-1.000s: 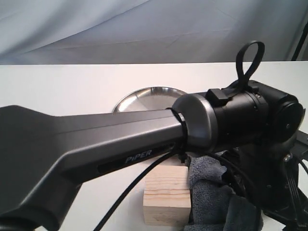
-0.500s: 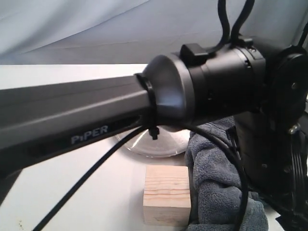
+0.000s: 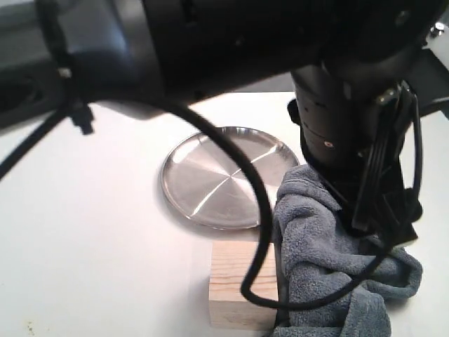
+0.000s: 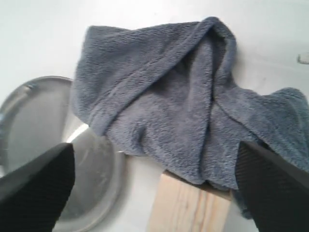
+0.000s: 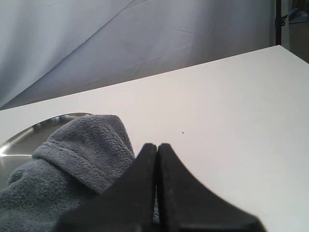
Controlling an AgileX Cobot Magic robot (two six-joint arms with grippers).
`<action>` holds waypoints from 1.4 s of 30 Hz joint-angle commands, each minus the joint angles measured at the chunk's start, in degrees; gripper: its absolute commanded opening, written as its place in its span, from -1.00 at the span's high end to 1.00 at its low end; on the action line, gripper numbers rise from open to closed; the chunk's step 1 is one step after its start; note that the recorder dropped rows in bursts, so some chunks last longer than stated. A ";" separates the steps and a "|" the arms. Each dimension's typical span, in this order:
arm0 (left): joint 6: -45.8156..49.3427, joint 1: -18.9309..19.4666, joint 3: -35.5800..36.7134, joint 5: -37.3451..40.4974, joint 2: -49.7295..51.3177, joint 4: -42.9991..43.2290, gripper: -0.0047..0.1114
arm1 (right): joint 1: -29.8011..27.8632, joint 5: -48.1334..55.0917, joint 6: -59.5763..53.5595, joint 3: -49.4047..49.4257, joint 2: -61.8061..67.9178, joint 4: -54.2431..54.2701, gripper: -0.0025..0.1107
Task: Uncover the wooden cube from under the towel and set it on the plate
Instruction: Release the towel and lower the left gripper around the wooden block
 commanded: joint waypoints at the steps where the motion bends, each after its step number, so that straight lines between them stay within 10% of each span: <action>1: 5.41 0.74 -0.18 0.00 -2.18 1.31 -0.55 | 0.00 0.68 0.23 0.15 -0.37 0.28 0.90; 12: 11.86 2.25 14.12 0.00 -5.25 3.15 -0.55 | 0.00 0.68 0.23 0.15 -0.37 0.28 0.90; 22: 16.83 11.25 22.69 0.00 -6.08 -13.84 -0.55 | 0.00 0.68 0.23 0.15 -0.37 0.28 0.90; 42: 28.49 11.39 26.34 -4.61 0.49 -15.27 -0.55 | 0.00 0.68 0.23 0.15 -0.37 0.28 0.90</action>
